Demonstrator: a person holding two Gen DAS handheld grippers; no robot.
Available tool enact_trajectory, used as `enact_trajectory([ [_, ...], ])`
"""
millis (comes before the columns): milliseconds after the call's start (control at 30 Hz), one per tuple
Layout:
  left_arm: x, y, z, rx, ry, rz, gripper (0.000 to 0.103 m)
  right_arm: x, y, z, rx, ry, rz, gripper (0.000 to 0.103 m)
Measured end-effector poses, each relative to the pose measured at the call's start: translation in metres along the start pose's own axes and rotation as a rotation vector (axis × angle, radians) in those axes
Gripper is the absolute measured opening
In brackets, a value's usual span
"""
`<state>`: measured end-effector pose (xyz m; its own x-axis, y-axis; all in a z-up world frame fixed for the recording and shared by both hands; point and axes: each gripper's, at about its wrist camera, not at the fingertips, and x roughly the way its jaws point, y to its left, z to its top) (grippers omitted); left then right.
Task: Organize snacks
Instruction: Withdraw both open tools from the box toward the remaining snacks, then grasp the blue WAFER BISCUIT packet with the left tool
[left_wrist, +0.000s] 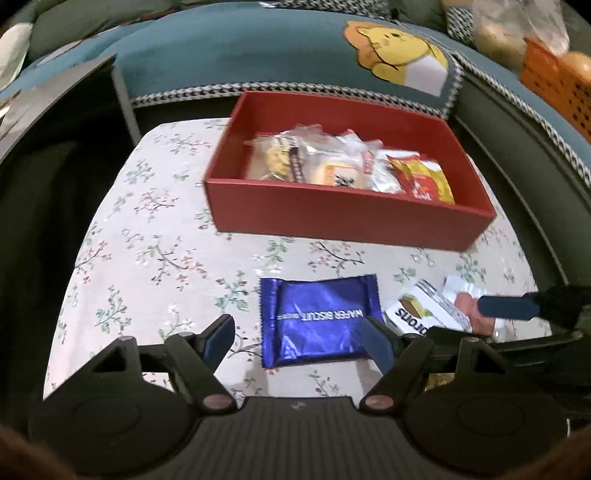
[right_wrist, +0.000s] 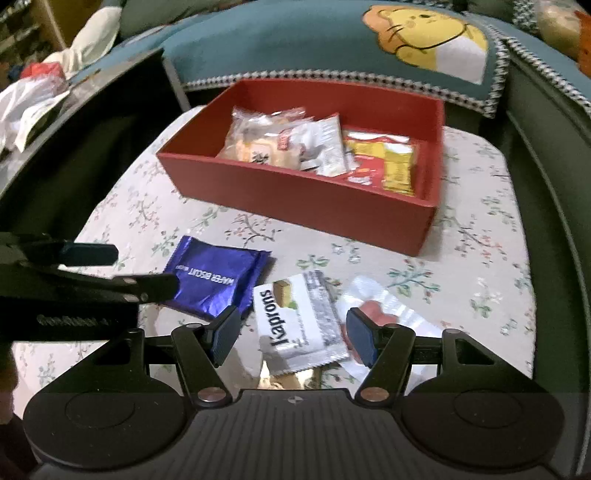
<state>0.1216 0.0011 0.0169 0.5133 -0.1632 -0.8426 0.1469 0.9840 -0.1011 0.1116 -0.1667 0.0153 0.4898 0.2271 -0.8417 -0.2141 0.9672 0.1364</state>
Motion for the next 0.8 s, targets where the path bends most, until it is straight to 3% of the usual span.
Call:
enact_trajectory([
  [233, 0.000, 0.015, -0.002, -0.024, 0.011, -0.012, 0.103, 0.032, 0.008, 0.008, -0.043, 0.072, -0.003, 0.071],
  [467, -0.001, 0.017, -0.002, -0.013, 0.014, -0.027, 0.103, 0.046, 0.009, 0.009, -0.085, 0.075, -0.040, 0.073],
  [567, 0.000, 0.017, -0.002, -0.007, 0.015, -0.029, 0.103, 0.052, 0.007, 0.003, -0.093, 0.119, -0.042, 0.067],
  [633, 0.001, 0.016, -0.002, -0.004, 0.019, -0.032, 0.103, 0.048, 0.009, -0.001, -0.112, 0.129, -0.029, 0.055],
  [667, 0.002, 0.015, -0.001, 0.001, 0.022, -0.033, 0.103, 0.047, 0.006, -0.004, -0.091, 0.140, 0.000, 0.044],
  [800, 0.012, 0.002, 0.003, 0.077, 0.038, -0.033, 0.103, 0.037, 0.004, -0.013, -0.100, 0.139, 0.017, 0.037],
])
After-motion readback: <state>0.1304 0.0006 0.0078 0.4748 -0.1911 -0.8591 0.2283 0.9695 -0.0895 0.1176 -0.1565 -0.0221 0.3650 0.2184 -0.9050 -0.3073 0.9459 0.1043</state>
